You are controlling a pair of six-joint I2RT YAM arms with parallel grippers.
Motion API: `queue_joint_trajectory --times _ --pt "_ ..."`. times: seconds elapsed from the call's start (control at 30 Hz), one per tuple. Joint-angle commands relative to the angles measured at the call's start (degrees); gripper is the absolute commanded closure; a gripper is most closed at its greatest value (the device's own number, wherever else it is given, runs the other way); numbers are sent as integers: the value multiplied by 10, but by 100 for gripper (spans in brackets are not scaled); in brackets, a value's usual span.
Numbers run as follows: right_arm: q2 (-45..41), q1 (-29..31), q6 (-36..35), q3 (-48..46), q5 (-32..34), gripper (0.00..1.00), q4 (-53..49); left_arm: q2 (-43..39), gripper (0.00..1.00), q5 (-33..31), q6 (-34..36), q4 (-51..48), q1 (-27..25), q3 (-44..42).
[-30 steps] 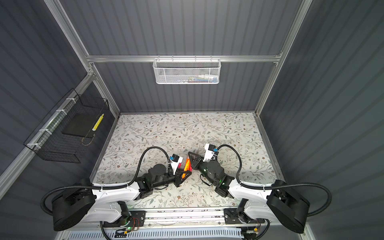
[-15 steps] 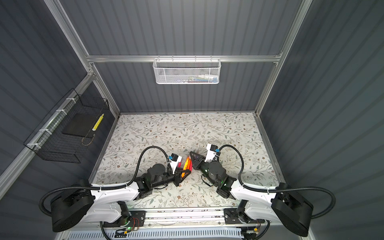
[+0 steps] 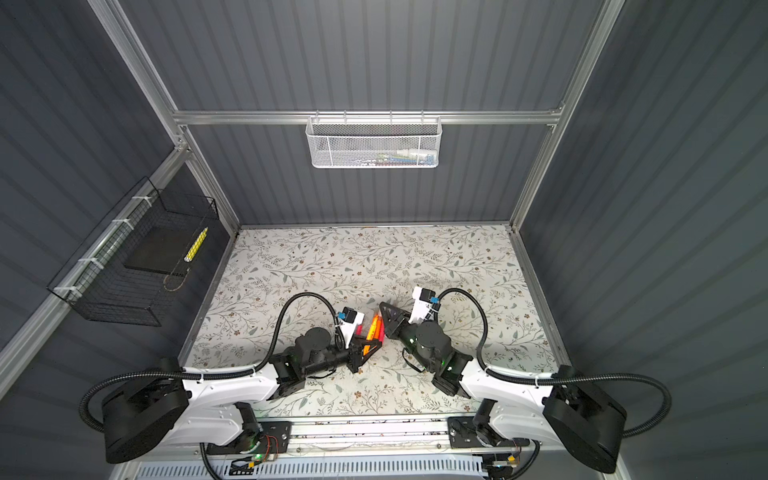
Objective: Insert the pens into the pen caps
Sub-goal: 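Press the cap down onto the orange marker held by the left gripper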
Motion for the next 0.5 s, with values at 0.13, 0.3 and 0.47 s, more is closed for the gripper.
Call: queue_joint_trajectory --times 0.13,0.3,0.47 --pt "-3 1 -15 25 10 100 4 -8 100 6 6 -2 -2 -5" --pt "4 2 -6 21 -5 100 13 -14 100 2 8 -7 -2 -6" --pt "6 5 5 7 -12 100 21 -22 100 -3 8 -8 -2 -11"
